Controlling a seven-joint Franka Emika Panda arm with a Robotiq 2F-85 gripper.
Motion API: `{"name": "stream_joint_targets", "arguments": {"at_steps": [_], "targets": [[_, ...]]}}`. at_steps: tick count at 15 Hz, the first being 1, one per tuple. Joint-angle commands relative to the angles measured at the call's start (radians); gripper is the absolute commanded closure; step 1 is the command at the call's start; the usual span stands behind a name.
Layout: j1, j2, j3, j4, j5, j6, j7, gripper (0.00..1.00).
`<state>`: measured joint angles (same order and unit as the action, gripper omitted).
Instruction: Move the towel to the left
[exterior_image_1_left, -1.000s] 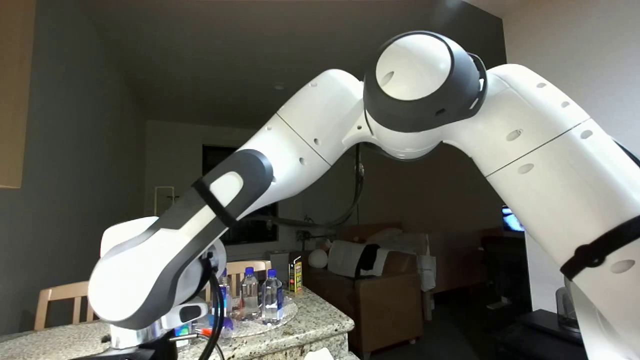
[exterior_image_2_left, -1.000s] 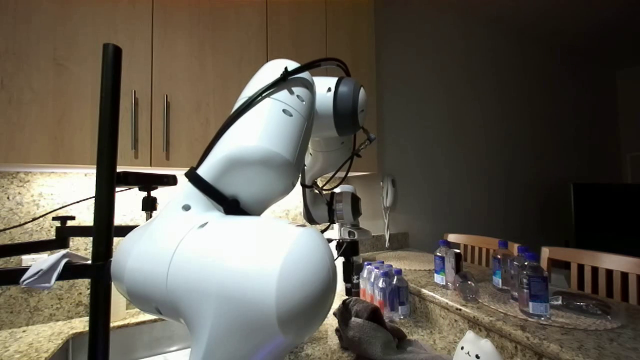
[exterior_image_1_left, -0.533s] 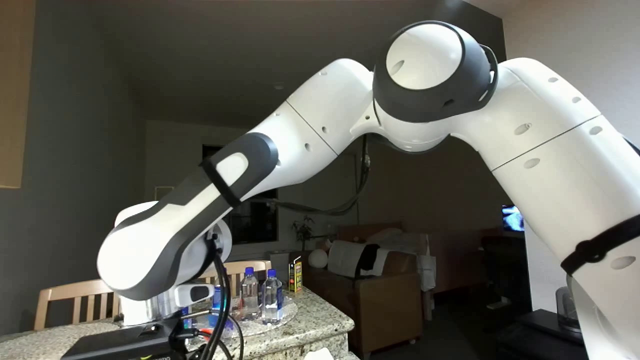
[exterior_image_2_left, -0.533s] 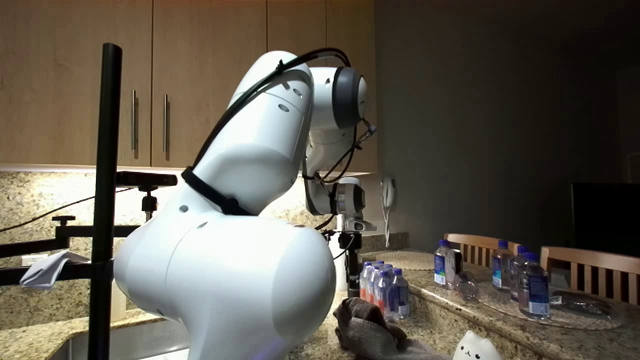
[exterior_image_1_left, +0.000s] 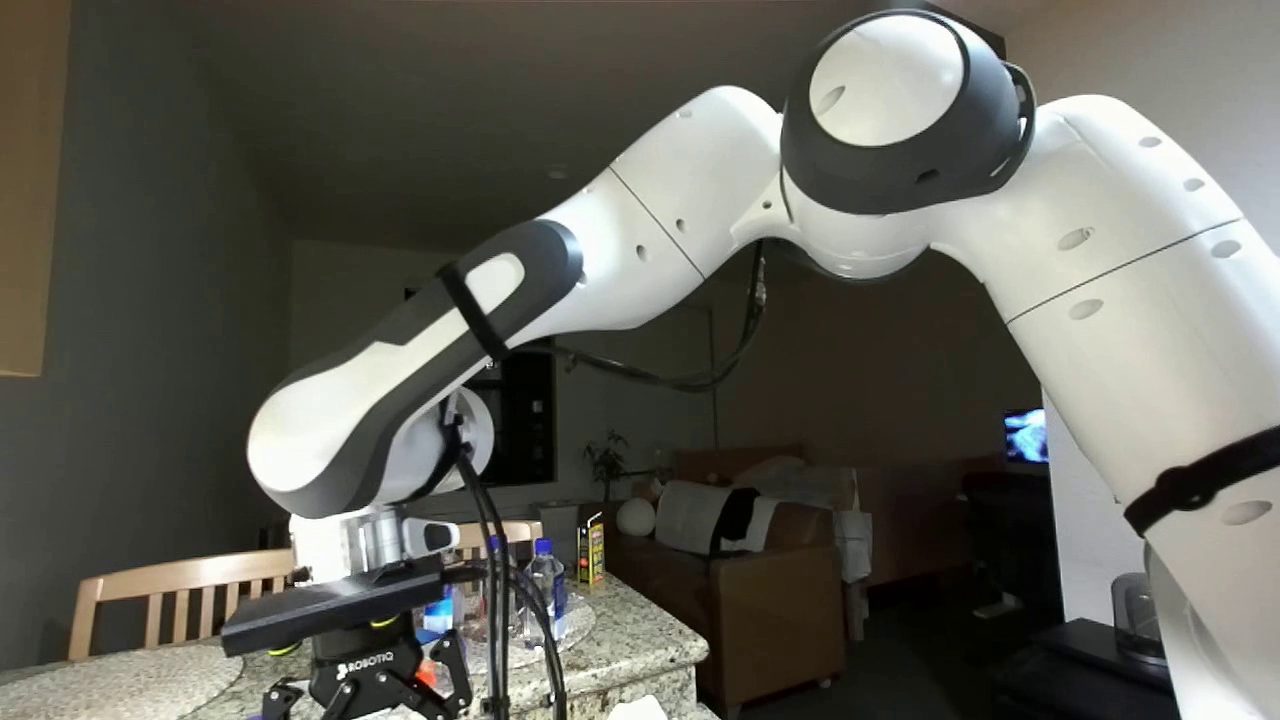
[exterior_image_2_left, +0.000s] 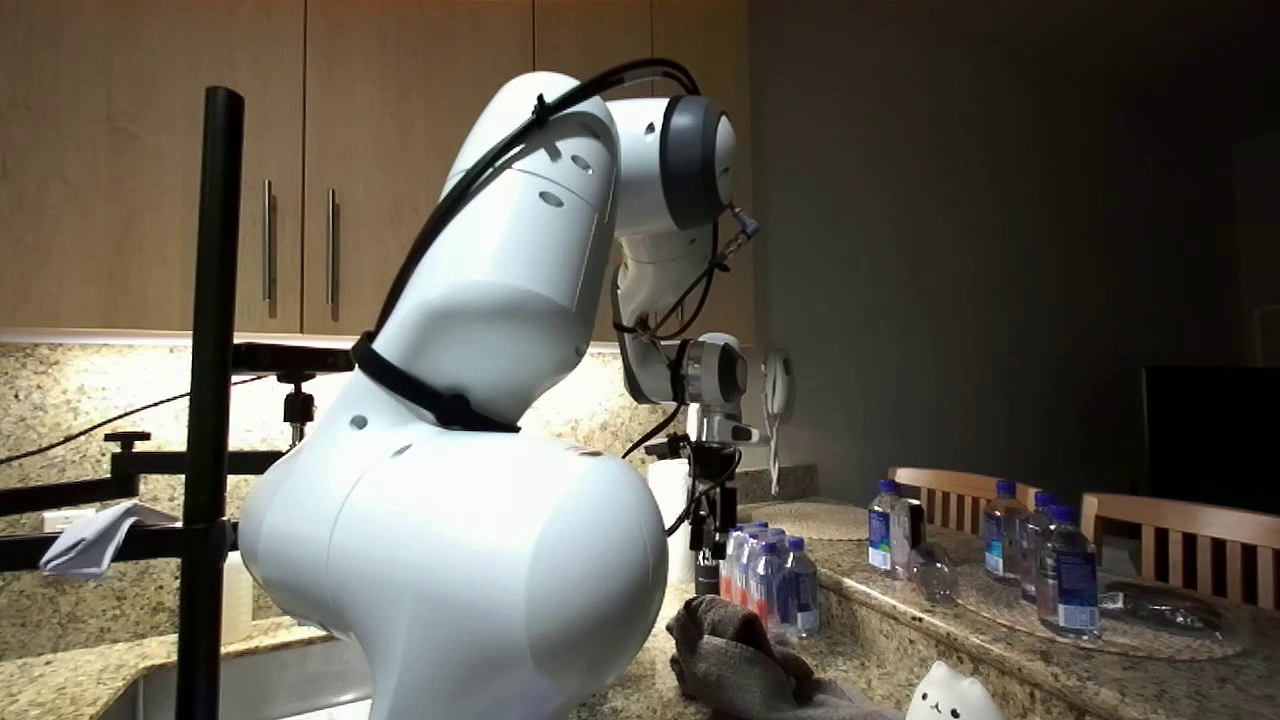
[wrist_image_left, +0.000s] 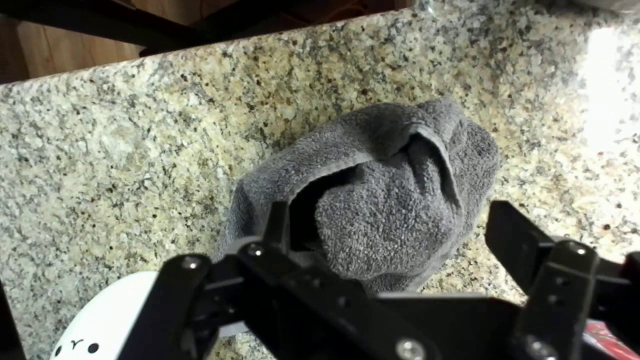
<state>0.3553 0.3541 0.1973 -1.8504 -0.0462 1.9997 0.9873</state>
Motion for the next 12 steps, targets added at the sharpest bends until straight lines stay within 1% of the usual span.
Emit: {"name": "stream_joint_targets", "arguments": {"at_steps": [1, 6, 9, 10, 12], "targets": [[-0.023, -0.067, -0.001, -0.047, 0.015, -0.048, -0.125, 0.0], [-0.028, -0.079, -0.014, -0.043, 0.011, -0.082, -0.188, 0.0], [-0.024, -0.076, -0.024, -0.041, 0.006, -0.085, -0.168, 0.0], [-0.013, -0.038, -0.023, 0.001, 0.0, -0.078, -0.146, 0.0], [-0.014, -0.038, -0.026, 0.001, 0.0, -0.078, -0.146, 0.0]]}}
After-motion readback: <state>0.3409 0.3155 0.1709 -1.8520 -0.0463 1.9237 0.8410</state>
